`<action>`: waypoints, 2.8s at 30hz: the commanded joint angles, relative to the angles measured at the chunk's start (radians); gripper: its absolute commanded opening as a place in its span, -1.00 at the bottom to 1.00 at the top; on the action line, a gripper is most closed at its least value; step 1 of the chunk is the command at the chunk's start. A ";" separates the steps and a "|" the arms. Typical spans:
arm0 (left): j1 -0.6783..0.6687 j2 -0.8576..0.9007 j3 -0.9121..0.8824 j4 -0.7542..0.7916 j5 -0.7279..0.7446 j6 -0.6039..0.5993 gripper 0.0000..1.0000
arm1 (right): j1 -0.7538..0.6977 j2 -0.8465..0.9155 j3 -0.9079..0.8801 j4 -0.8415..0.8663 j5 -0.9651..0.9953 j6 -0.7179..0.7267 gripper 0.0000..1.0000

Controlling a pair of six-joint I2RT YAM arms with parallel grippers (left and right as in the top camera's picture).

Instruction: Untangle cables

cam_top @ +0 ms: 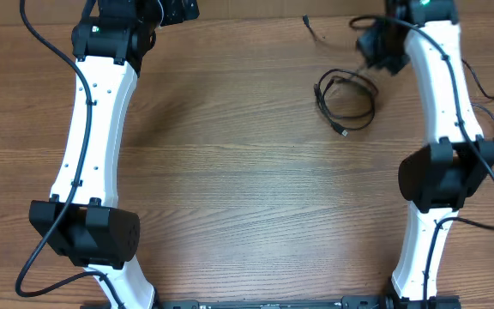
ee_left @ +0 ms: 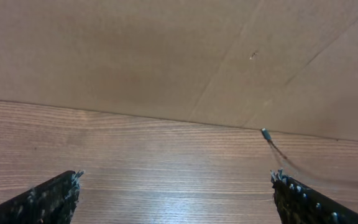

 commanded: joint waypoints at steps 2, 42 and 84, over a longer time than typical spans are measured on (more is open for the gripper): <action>0.001 0.009 0.023 0.005 0.040 0.018 0.99 | 0.000 -0.117 0.337 0.013 0.027 -0.203 -0.92; 0.000 0.006 0.023 0.007 0.193 -0.011 0.99 | 0.084 -0.370 0.688 0.090 0.077 -0.410 -0.92; 0.000 -0.336 0.023 -0.099 -0.080 0.078 0.99 | -0.168 -0.407 0.678 -0.071 0.931 -0.581 -0.92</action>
